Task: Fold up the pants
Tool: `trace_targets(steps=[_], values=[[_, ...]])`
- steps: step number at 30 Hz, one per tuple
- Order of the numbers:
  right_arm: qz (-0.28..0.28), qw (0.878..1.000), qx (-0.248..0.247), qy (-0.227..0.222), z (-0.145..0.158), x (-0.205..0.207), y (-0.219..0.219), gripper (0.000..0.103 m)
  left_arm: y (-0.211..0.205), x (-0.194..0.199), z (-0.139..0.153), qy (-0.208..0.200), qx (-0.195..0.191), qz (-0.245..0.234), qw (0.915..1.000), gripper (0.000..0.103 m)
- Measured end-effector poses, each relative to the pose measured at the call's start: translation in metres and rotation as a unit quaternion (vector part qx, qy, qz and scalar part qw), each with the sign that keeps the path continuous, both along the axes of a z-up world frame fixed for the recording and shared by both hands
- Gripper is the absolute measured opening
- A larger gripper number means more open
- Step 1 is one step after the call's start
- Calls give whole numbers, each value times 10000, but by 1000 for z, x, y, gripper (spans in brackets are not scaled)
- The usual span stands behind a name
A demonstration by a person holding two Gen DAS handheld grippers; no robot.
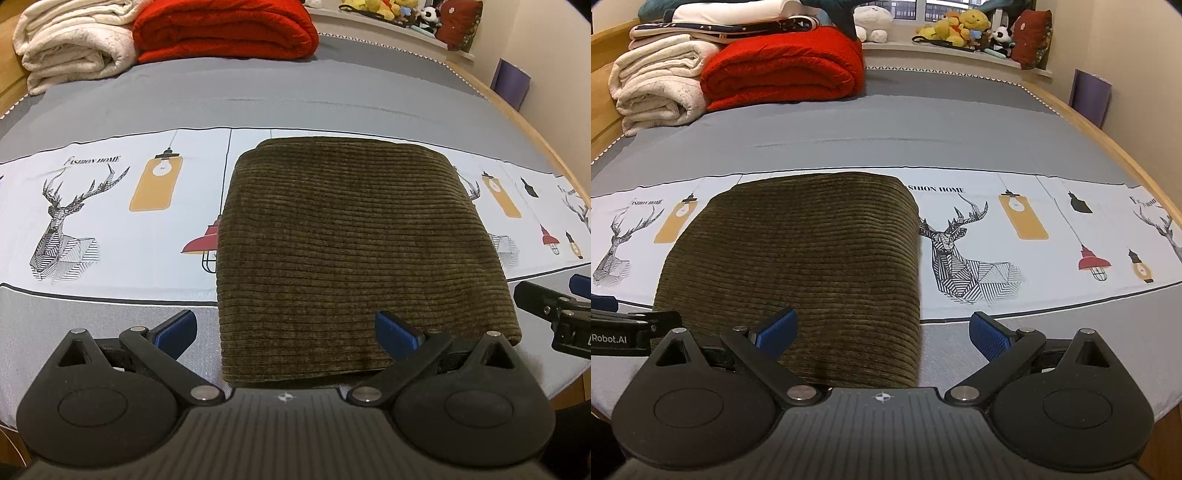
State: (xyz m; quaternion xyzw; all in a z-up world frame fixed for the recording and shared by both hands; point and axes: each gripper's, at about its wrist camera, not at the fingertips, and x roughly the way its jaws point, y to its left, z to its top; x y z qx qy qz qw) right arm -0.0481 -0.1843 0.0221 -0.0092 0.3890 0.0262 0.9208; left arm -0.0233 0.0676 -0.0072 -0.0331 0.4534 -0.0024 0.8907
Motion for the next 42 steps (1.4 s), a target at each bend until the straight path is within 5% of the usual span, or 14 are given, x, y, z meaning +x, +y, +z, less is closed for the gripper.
trace_targets(steps=[42], values=[[162,9998,-74,-26,3,-3,9,99,-5,-1,-2,-12,8,-239,9997,103]])
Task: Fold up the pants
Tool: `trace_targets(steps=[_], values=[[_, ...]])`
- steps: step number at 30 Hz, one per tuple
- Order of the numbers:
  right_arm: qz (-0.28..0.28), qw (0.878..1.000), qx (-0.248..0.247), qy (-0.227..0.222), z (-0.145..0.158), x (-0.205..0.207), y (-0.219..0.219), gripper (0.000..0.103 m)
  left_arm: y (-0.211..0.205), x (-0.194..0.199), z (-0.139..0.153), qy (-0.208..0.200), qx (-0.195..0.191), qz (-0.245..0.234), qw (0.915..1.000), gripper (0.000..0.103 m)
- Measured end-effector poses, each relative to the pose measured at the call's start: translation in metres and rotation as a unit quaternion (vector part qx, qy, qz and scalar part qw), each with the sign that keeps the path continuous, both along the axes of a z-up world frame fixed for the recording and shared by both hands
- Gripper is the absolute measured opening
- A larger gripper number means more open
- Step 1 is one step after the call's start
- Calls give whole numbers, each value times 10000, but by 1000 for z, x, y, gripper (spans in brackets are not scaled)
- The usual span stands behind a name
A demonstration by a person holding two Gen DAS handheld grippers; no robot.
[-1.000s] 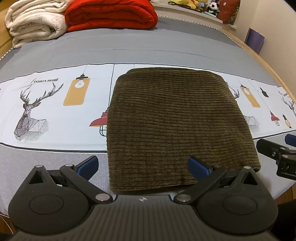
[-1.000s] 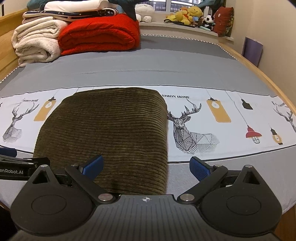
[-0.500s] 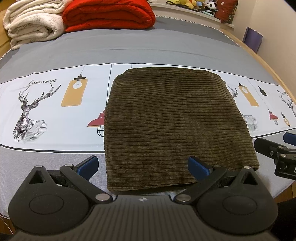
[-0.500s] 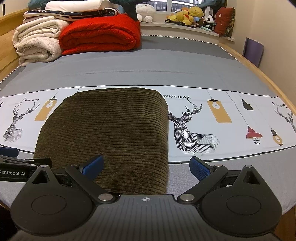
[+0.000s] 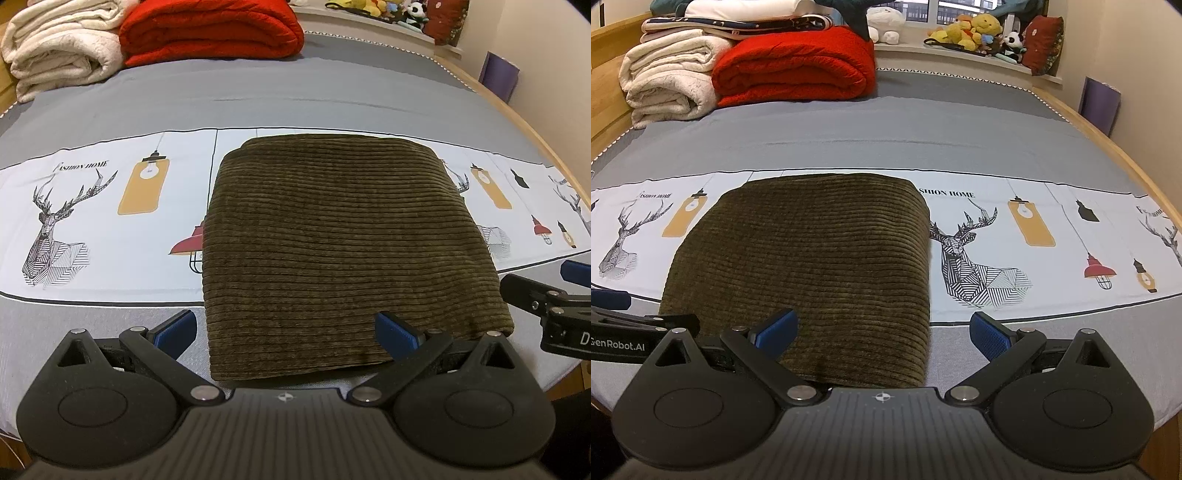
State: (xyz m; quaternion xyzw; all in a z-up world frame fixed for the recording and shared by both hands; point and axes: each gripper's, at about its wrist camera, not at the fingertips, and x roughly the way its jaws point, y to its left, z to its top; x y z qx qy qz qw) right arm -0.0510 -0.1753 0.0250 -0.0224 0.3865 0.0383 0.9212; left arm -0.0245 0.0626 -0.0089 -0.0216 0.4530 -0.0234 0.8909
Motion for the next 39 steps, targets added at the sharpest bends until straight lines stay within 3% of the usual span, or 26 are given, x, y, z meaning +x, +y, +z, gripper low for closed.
trace_targets(steps=[39], values=[[25,10000,-39,39,-3,0,1,99,-2,-3,-1,-41,-20,-193,9998,103]])
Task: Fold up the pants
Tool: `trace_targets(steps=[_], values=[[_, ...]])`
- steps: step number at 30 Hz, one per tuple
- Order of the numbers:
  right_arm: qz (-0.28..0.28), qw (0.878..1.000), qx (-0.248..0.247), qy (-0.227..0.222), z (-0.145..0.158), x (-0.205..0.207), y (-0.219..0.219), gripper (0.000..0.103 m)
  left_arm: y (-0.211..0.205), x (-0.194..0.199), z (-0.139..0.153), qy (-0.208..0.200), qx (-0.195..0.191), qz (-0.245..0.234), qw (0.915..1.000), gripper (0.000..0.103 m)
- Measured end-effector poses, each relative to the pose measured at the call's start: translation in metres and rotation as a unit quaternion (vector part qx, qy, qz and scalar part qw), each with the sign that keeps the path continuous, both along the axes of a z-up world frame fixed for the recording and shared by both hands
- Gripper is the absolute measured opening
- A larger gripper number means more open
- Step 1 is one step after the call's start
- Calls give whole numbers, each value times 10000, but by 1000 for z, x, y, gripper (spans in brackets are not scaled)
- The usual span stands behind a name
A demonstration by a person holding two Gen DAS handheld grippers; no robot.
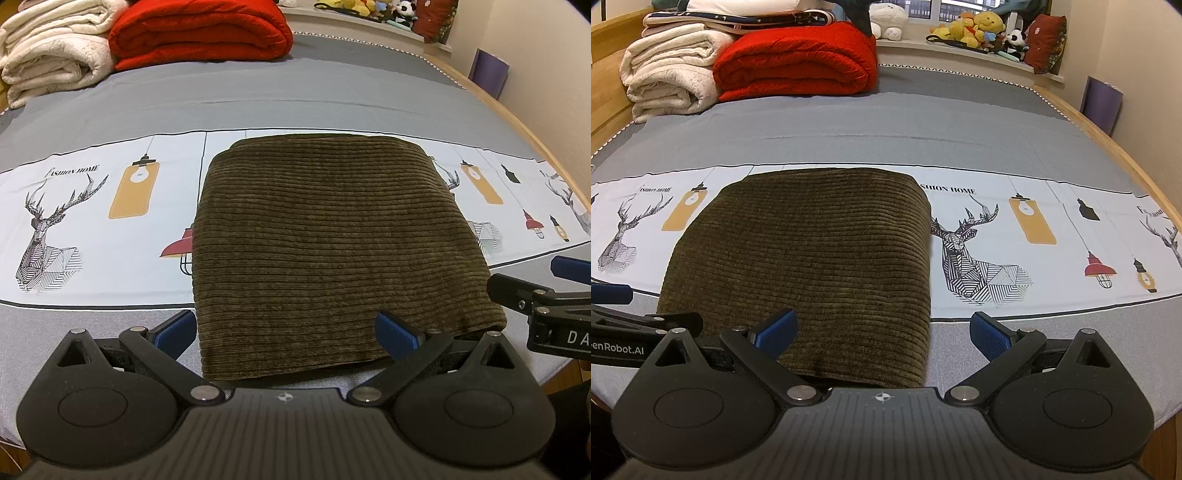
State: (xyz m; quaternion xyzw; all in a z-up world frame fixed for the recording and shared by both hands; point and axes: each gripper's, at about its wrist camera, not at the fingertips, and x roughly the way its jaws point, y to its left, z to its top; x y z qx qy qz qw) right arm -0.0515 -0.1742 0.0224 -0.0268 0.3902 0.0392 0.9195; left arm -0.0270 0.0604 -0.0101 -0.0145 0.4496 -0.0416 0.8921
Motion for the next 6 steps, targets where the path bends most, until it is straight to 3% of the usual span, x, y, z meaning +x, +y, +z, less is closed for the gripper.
trace_targets(steps=[6], values=[[0,10000,1,1,0,0,0,99,1,-1,1,-28,14,-28,10000,103]])
